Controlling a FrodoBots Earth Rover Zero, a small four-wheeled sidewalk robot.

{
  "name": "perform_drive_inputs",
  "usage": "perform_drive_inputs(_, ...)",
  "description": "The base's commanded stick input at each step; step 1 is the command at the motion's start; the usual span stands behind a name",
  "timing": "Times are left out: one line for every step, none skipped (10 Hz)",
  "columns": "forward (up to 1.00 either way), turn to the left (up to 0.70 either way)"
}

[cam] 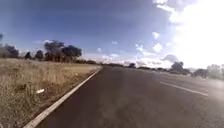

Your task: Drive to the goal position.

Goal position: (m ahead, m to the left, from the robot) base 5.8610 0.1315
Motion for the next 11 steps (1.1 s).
perform_drive_inputs(0.50,0.00)
perform_drive_inputs(0.50,0.00)
perform_drive_inputs(0.50,0.00)
perform_drive_inputs(0.50,0.00)
perform_drive_inputs(0.50,0.00)
perform_drive_inputs(0.50,0.00)
perform_drive_inputs(0.50,0.00)
perform_drive_inputs(0.50,0.00)
perform_drive_inputs(0.50,0.00)
perform_drive_inputs(0.50,0.00)
perform_drive_inputs(0.50,0.00)
